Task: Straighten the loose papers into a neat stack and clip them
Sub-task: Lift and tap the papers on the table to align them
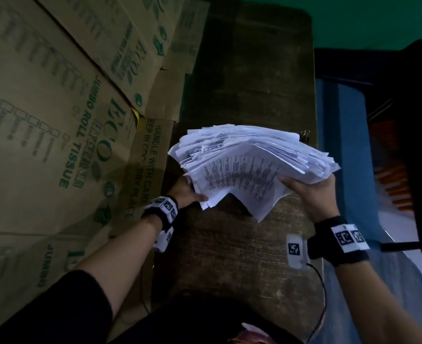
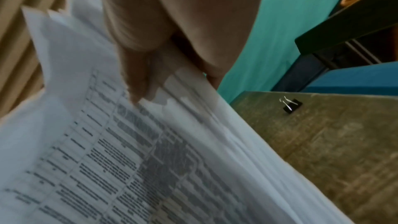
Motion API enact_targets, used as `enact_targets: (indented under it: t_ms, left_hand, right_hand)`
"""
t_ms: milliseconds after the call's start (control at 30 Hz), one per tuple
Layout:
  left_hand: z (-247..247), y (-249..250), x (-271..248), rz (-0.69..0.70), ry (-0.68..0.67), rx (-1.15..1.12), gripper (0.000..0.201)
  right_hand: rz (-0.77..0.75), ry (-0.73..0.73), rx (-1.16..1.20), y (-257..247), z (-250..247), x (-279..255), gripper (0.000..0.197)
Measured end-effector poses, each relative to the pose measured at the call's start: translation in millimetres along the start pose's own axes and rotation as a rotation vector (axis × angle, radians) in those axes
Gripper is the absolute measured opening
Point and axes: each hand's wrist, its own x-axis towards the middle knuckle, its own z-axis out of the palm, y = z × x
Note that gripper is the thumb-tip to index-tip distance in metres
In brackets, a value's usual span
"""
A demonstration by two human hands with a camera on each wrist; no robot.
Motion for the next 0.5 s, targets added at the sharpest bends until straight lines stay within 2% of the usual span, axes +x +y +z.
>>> enact_targets:
  t_ms: [67, 167, 233, 267, 333, 400, 500]
  left_hand:
    - [6, -6, 0, -0.005, 0.094, -0.064, 0.059]
    - [14, -16, 5, -0.029, 0.217, -0.133, 0.037]
    - [15, -12, 2, -0.016, 0.217, -0.196, 0.036]
    - [14, -9, -2, 0.005, 0.175, -0.205, 0.042]
    - [12, -3, -11, 0.107, 0.123, -0.221, 0.056]
    - [-1, 8, -18, 0.276, 0.153, -0.306, 0.061]
    - [-17, 27, -23, 0.482, 0.137, -0.386, 0.076]
  right_hand:
    - [-0.006, 0.026, 0.010, -3, 4, 3, 0.045]
    - [-0.046, 0.036, 0.044, -5, 2, 5, 0.045]
    - [-0.064, 0.029, 0.044, -9, -2, 2, 0.046]
    - [-0.057, 0.008, 0.032, -10, -4, 0, 0.047]
    - [-0.023, -0.042, 0.002, -8, -13, -2, 0.047]
    - [-0.032, -0.053, 0.017, -5, -21, -2, 0.042]
    - [-0.050, -0.023, 0.166, -2, -20, 2, 0.061]
